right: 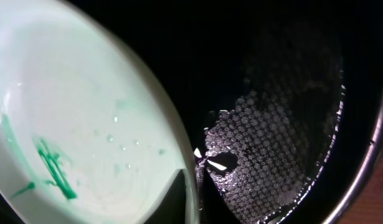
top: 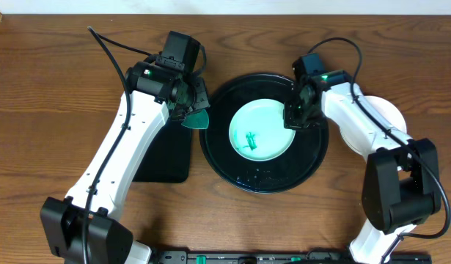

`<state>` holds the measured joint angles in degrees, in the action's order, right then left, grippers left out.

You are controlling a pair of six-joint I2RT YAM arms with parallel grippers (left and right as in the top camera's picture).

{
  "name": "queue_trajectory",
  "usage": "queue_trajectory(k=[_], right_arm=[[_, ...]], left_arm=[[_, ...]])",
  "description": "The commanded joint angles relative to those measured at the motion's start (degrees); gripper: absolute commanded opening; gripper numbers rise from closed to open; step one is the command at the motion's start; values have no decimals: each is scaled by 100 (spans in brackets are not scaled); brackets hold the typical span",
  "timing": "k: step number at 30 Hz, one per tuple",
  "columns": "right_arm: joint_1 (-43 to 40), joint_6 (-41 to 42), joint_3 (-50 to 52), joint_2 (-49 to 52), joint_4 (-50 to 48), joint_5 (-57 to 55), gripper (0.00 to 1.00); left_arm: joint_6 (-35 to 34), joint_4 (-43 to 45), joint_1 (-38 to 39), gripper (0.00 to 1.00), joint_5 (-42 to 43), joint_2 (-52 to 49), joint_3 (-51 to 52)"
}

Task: Clean dirty plates on tray and stack at the side
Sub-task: 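Move right gripper back and grasp the remaining pale green plate rim, then bring the sponge in left gripper down onto the pale green plate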

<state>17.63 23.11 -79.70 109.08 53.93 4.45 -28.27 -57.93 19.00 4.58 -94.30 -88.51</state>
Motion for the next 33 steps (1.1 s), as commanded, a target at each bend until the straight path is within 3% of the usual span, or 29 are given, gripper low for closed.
queue_trajectory(k=[1, 2, 4, 8, 13, 14, 17, 19, 25, 33], right_arm=[[20, -22, 33, 48, -42, -398, 25], [20, -337, 33, 59, -70, -398, 33], [20, -866, 33, 79, -153, -275, 38], [0, -1878, 33, 321, -424, -157, 40], [-103, -2157, 33, 850, -621, -157, 37], [-109, -2155, 33, 981, -638, -133, 33], [-107, -2118, 33, 1172, -634, 201, 1], [-107, -1810, 33, 1169, -634, 229, 1], [-195, 481, 31, 1147, -337, 229, 1], [-166, 31, 240, 1158, -586, 483, 1]], left_arm=[[13, -11, -7, 7, 17, -11, 13], [13, -11, -7, 7, 17, -11, 13], [13, -9, -7, 7, 17, -11, 13], [-7, -9, 7, 7, 20, -11, 13], [-7, -13, 9, 7, 20, -11, 17], [-7, -13, 9, 7, 20, -11, 17], [-22, -9, 9, 7, 20, -22, 17], [-133, -11, 28, 7, 22, -48, 35], [-321, 105, 398, 7, 39, -463, 271], [-350, 645, 931, 7, 63, -1252, 271]])
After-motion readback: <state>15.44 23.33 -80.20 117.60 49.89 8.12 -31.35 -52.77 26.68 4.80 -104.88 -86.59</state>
